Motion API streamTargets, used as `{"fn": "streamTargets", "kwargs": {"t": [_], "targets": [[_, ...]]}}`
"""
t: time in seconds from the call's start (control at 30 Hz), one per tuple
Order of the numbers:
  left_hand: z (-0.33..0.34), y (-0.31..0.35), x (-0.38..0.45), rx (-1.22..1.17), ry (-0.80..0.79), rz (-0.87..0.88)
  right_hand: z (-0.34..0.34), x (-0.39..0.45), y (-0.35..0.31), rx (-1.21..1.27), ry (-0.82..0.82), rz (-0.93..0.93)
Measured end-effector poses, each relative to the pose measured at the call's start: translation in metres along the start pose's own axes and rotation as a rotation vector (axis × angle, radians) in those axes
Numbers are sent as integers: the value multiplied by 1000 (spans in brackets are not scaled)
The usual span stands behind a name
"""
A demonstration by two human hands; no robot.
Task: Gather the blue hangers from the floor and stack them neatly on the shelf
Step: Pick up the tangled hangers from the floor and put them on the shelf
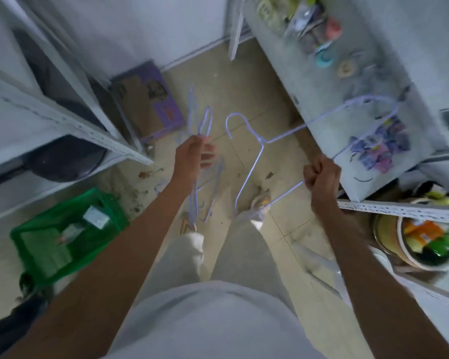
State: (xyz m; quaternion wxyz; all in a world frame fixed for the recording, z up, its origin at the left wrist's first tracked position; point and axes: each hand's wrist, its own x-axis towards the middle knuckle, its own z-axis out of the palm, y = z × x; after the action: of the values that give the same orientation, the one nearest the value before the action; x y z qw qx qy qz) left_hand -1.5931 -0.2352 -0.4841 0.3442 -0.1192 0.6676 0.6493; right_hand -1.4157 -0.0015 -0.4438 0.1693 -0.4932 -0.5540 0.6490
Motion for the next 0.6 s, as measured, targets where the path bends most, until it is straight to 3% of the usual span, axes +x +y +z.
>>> {"fn": "streamTargets", "kwargs": {"t": [0.13, 0.23, 0.43, 0.6], "targets": [[11, 21, -44, -83, -206, -77, -9, -66, 10, 270, 92, 240], [16, 29, -69, -78, -280, -116, 0, -105, 18, 401, 133, 307], [19, 39, -81, -109, -379, -204, 26, -141, 7, 483, 146, 122], [22, 52, -77, -154, -360, -250, 24, -143, -42, 218, -15, -98]]}}
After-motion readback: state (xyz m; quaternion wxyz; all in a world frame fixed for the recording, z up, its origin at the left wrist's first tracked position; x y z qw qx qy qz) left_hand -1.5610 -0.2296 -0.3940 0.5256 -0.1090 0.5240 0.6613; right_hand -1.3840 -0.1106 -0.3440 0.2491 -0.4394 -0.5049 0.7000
